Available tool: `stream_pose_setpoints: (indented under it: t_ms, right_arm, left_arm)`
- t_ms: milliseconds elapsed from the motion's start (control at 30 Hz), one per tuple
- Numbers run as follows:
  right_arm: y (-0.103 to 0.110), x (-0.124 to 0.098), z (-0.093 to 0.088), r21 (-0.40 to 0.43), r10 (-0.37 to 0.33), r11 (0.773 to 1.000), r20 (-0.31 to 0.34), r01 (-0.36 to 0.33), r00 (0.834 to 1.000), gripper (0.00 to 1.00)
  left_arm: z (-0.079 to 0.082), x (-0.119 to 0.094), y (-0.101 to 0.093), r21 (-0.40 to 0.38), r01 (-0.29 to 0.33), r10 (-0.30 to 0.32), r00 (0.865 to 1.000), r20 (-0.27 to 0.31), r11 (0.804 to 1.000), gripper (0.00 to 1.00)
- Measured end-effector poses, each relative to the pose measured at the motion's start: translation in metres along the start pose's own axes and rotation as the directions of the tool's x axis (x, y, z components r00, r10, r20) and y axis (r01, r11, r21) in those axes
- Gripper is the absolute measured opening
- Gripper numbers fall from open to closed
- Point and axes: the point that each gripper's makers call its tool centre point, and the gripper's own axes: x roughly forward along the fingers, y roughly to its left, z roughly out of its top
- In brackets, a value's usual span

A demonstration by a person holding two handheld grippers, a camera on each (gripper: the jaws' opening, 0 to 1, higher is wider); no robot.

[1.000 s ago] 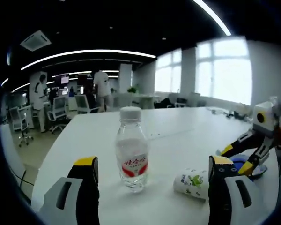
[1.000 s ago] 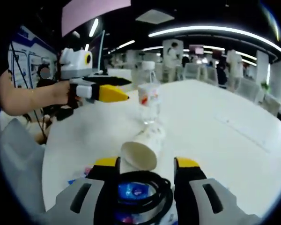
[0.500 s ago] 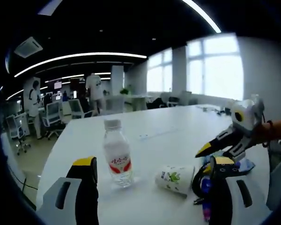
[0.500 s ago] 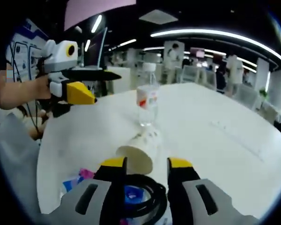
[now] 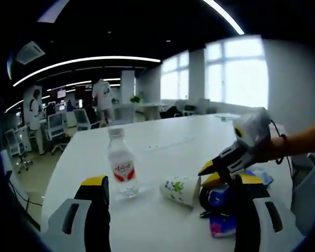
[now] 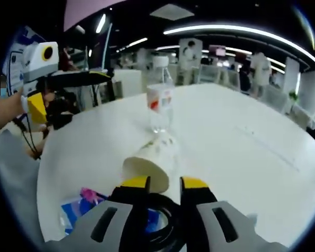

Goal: Arrange the tabletop items into an orderly group along one side of the table until the central work area is clear of visible clutter.

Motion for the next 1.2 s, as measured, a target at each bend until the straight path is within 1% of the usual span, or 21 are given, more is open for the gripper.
stream_pose_setpoints:
  t_ms: [100,167,267,333,400,467,667,767,867,967,1100,1200]
  right_arm:
    - [-0.002,0.004,0.000,0.027,-0.014,1.000,0.003,0.014,1.000,0.15]
    - [-0.004,0.006,0.003,0.081,-0.021,0.997,0.020,0.019,1.000,0.12]
    - [-0.006,0.007,0.003,0.102,-0.032,0.994,0.021,0.030,0.999,0.05]
    - [-0.008,0.008,0.002,0.122,-0.042,0.992,0.020,0.039,0.999,0.04]
    - [-0.010,0.007,0.002,0.145,-0.050,0.988,0.022,0.046,0.999,0.03]
    - [-0.012,0.005,0.003,0.170,-0.056,0.984,0.026,0.051,0.998,0.01]
    - [-0.012,0.002,0.008,0.210,-0.062,0.976,0.045,0.051,0.997,0.00]
    - [-0.011,0.001,0.011,0.225,-0.060,0.973,0.051,0.047,0.997,0.00]
    - [-0.008,-0.001,0.013,0.252,-0.051,0.967,0.054,0.036,0.997,0.00]
    - [-0.008,-0.005,0.016,0.274,-0.061,0.961,0.057,0.043,0.997,0.00]
    - [-0.006,-0.011,0.021,0.311,-0.056,0.950,0.064,0.033,0.996,0.00]
    - [-0.004,-0.017,0.025,0.313,-0.055,0.949,0.064,0.032,0.996,0.00]
  left_arm:
    - [-0.001,-0.005,-0.003,0.008,0.003,-0.003,1.000,-0.004,1.000,0.99]
    - [-0.002,-0.007,-0.003,0.021,0.003,-0.002,1.000,-0.010,1.000,0.99]
    - [-0.002,-0.008,-0.003,0.026,0.001,-0.001,1.000,-0.011,1.000,0.99]
    - [-0.003,-0.008,-0.003,0.025,0.002,-0.002,1.000,-0.014,1.000,0.99]
    - [-0.002,-0.008,-0.004,0.021,-0.004,0.003,1.000,0.004,1.000,0.99]
    - [-0.002,-0.008,-0.006,0.021,0.002,-0.002,1.000,0.010,1.000,0.99]
    - [-0.003,-0.006,-0.011,0.018,0.008,-0.008,1.000,0.003,1.000,0.99]
    - [0.004,-0.007,-0.013,-0.006,0.012,-0.012,0.999,0.038,1.000,0.99]
    - [0.006,-0.009,-0.013,-0.005,0.003,-0.003,0.999,0.044,1.000,0.99]
    - [0.006,-0.010,-0.014,-0.007,0.003,-0.002,0.999,0.043,1.000,0.99]
    - [0.004,-0.013,-0.018,0.004,0.007,-0.007,0.999,0.033,1.000,0.99]
    - [0.004,-0.015,-0.021,0.016,0.012,-0.013,1.000,0.028,1.000,0.99]
